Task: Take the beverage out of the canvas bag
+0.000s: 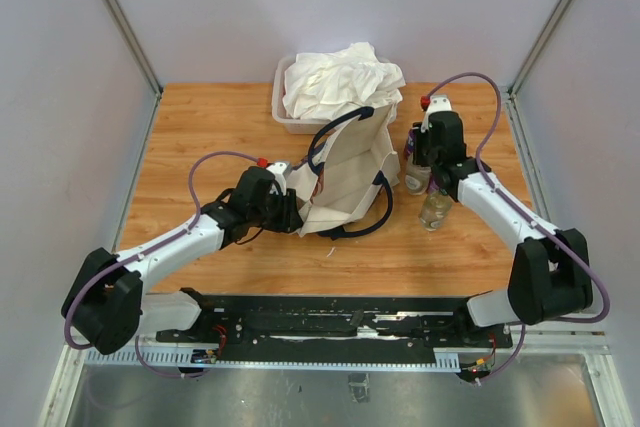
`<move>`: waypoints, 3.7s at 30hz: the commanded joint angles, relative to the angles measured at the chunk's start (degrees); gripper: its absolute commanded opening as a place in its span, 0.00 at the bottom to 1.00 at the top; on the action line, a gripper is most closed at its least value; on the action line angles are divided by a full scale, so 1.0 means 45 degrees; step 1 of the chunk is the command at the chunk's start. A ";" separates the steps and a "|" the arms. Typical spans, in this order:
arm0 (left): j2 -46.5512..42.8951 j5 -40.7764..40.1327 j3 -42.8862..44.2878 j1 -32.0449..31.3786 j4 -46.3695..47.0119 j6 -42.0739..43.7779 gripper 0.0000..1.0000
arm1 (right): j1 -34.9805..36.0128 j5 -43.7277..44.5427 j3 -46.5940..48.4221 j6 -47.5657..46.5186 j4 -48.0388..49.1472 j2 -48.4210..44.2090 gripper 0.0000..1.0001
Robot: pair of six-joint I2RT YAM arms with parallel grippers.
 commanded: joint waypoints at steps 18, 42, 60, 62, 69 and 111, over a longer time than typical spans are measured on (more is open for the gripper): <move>0.0126 -0.0567 0.0060 -0.0042 -0.0147 0.0242 0.44 | -0.0018 0.0470 -0.1722 0.0690 0.3075 0.0213 0.01; -0.0340 -0.0726 0.0084 -0.0042 -0.0257 -0.0021 0.44 | 0.2886 0.0870 0.0841 -0.1567 0.0961 -0.2767 0.61; -0.2207 -0.1790 0.0536 -0.0052 -0.1698 -0.0441 0.44 | 0.5077 -0.3840 0.2845 -0.0623 -0.0222 0.0485 0.49; -0.2354 -0.1962 0.0560 -0.0043 -0.1840 -0.0573 0.44 | 0.5166 -0.4055 0.2938 -0.0399 -0.0075 0.1100 0.55; -0.2794 -0.2174 0.0457 -0.0043 -0.2001 -0.0839 0.44 | 0.5166 -0.4436 0.3055 0.0393 0.0679 0.3035 0.67; -0.2330 -0.1398 -0.0470 -0.0048 -0.1487 -0.1015 0.44 | 0.5927 -0.2554 0.4277 0.2524 0.2778 0.6765 0.93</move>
